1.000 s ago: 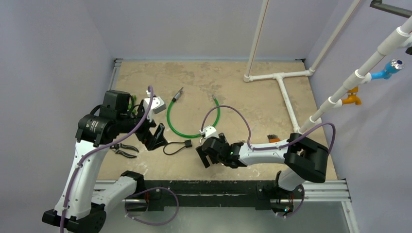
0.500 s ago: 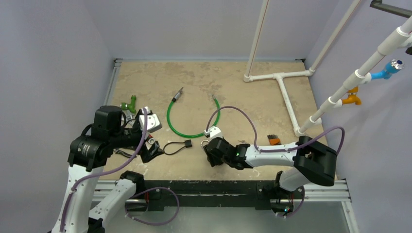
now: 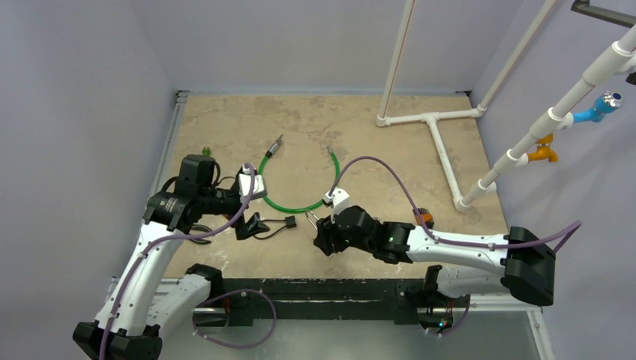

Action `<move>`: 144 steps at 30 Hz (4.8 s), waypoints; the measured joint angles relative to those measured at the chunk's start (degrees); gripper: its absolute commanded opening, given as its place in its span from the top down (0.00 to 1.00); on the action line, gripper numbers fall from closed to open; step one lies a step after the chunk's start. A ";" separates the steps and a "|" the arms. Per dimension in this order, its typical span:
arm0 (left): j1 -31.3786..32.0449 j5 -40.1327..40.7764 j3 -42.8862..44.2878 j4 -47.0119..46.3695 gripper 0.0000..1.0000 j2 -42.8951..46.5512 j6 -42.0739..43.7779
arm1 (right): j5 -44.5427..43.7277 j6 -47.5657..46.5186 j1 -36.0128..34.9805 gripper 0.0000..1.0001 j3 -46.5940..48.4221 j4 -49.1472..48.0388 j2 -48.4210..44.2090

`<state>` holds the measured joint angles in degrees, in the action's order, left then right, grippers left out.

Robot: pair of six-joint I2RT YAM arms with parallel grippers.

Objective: Unlock with the key
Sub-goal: Pick up the lock from the center of the board, then place the lock at the center of the board, then pick up the key from the center of the board.

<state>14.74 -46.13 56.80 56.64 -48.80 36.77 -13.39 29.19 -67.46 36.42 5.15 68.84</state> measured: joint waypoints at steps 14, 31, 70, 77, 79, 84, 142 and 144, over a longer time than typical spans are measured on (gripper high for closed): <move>1.14 -1.14 -0.37 -2.16 0.00 0.11 1.88 | -0.26 -0.52 5.40 1.00 1.38 1.51 1.01; 1.14 0.17 3.41 0.87 0.00 4.96 -4.63 | -4.39 -5.20 8.28 1.00 4.57 -5.68 18.88; 1.11 11.72 14.14 14.93 0.00 2.32 -10.71 | -11.28 25.77 20.28 0.25 0.24 27.93 -3.37; 1.11 13.99 14.14 15.74 0.00 0.90 -10.62 | -11.15 29.51 21.03 0.27 -2.54 30.18 -3.26; 1.11 14.84 14.23 16.59 0.00 0.33 -10.54 | -11.13 30.42 21.03 0.28 -2.62 30.10 -2.69; 1.07 17.55 14.27 17.27 0.00 -0.70 -10.67 | -11.06 31.32 21.03 0.32 -3.78 28.74 0.79; 1.07 19.98 14.27 15.78 0.00 0.85 -11.78 | -8.87 22.36 24.02 1.00 -0.48 14.80 8.31; 1.07 18.38 14.25 15.52 0.00 0.74 -12.11 | -6.05 20.48 23.61 1.00 -0.31 15.15 6.19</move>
<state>15.81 -27.75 71.05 72.16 -48.05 24.67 -19.44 49.67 -43.86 36.12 20.29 75.02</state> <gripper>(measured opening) 0.998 0.015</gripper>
